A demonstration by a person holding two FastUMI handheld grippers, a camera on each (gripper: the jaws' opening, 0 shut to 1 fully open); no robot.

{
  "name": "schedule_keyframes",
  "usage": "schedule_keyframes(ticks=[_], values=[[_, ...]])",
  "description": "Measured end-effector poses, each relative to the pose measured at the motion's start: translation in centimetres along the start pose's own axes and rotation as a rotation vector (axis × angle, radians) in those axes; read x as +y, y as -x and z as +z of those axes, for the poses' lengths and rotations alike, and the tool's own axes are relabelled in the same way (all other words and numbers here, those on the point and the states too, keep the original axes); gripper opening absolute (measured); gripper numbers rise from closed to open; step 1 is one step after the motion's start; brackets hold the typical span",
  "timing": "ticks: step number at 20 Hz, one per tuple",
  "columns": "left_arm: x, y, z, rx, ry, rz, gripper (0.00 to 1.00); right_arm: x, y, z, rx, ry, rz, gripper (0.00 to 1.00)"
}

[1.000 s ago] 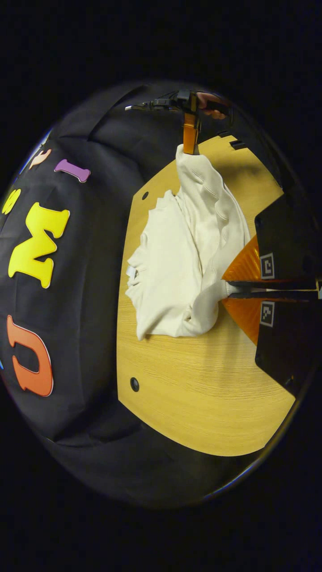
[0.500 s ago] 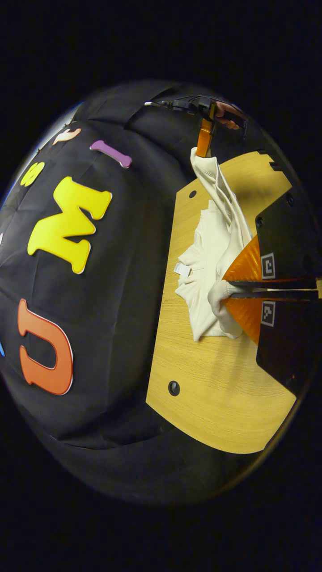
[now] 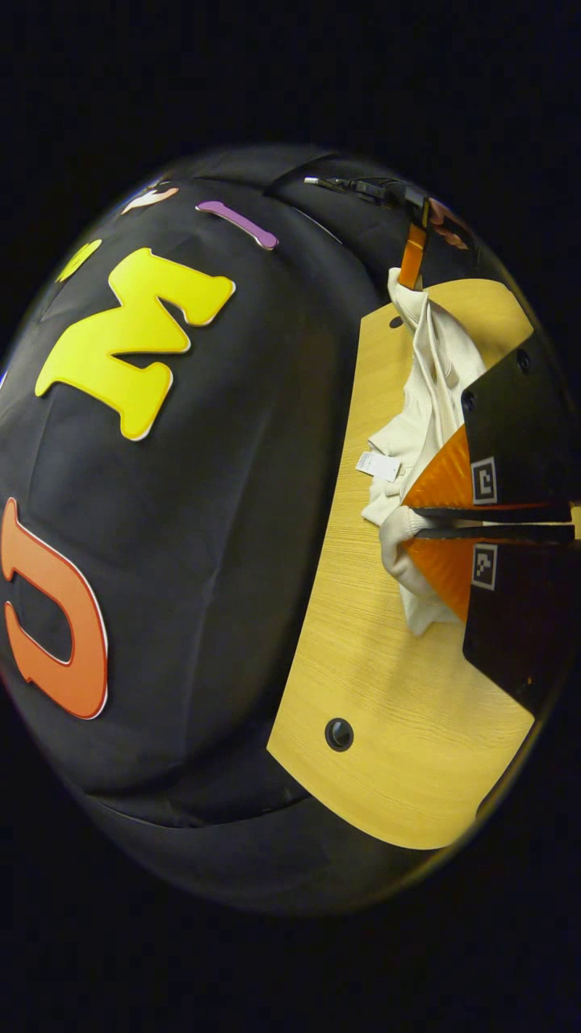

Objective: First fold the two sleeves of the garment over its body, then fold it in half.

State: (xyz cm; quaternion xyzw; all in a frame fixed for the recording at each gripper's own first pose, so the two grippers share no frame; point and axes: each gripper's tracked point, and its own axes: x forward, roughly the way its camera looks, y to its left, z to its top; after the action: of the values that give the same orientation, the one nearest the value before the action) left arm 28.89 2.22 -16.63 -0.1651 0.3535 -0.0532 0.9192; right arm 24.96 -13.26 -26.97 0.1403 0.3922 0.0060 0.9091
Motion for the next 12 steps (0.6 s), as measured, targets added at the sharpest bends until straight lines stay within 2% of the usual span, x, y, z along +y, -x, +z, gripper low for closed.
schedule_keyframes(ticks=[3,7,12], values=[[1.4,-4.3,-0.8,-0.009,-0.010,0.022,0.04,-0.2,-3.5,-0.8,0.007,0.032,-0.003,0.06],[3.2,-8.9,-2.0,-0.022,-0.069,0.048,0.04,-0.9,-8.2,-1.8,-0.004,-0.022,-0.023,0.06],[2.0,-12.2,-3.2,0.013,-0.146,0.061,0.07,-1.8,-11.1,-3.4,0.008,-0.004,-0.077,0.06]])
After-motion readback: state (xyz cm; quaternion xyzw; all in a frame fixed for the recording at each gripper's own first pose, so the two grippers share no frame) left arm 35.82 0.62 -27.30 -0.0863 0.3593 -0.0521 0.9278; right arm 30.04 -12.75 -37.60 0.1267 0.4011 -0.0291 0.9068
